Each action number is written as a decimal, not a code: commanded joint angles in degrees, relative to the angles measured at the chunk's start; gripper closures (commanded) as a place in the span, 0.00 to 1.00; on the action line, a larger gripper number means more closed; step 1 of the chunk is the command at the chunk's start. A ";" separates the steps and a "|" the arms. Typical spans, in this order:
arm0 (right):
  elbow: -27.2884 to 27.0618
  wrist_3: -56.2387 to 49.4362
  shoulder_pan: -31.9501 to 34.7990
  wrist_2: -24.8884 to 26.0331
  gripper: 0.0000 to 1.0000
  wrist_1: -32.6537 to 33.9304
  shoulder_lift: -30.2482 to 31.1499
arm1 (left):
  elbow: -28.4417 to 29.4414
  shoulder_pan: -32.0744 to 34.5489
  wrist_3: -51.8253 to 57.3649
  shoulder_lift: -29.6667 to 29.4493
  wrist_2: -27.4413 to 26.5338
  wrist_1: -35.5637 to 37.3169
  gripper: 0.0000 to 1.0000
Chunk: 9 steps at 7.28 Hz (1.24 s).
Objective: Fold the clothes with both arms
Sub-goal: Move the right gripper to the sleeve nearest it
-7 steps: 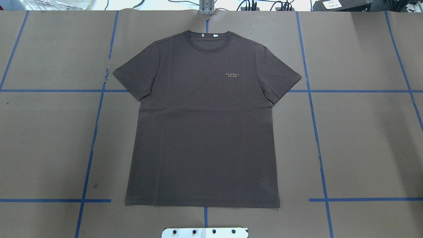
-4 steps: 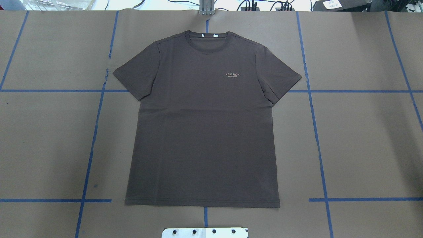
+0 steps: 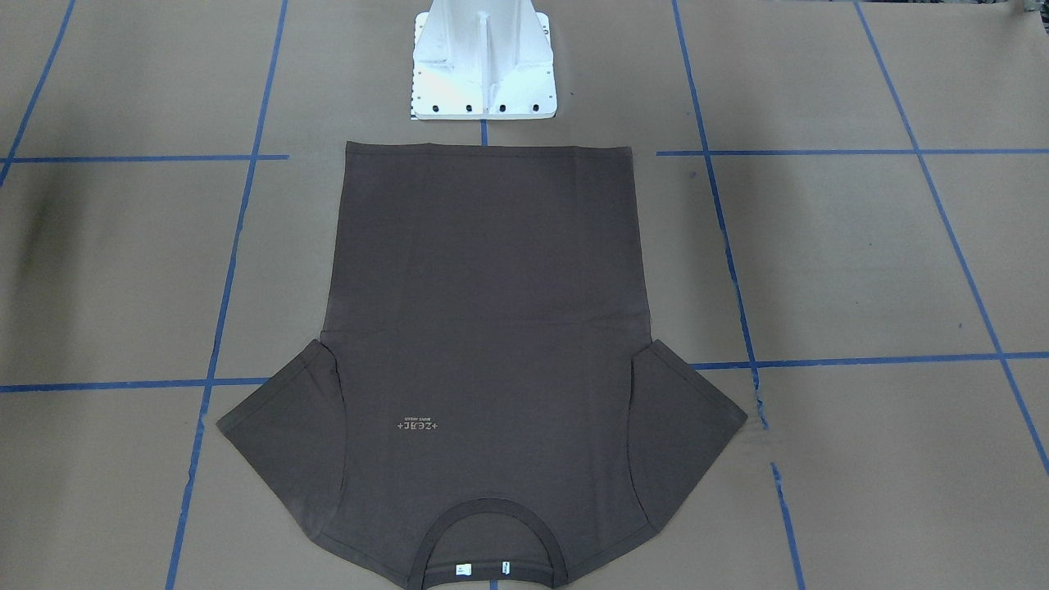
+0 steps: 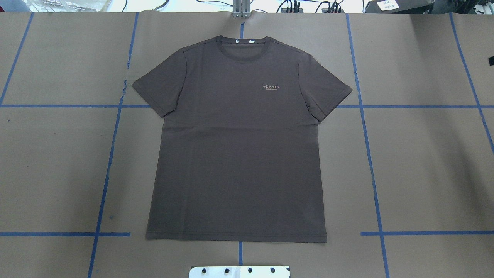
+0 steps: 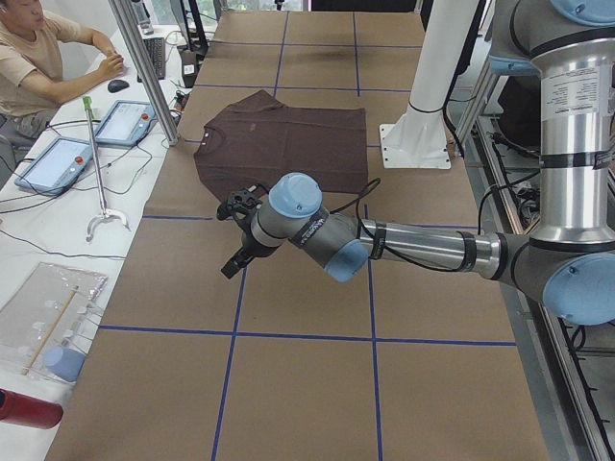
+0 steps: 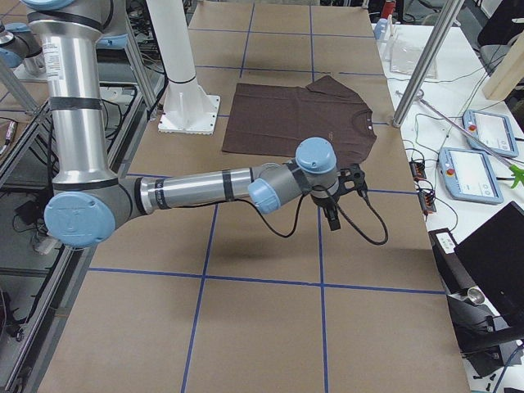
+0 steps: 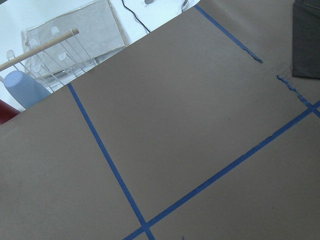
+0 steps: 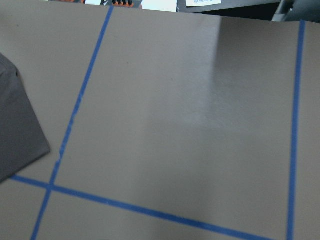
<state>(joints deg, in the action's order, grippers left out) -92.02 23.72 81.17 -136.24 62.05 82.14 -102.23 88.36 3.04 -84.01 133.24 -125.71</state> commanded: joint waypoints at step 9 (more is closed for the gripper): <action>17.40 37.98 -32.48 35.86 0.29 -12.83 -19.82 | 0.80 -0.03 -7.44 -0.19 2.99 -4.19 0.00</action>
<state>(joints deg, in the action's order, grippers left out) -76.42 61.60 49.66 -101.17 49.28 63.27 -101.35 88.33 -4.42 -84.19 136.22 -129.88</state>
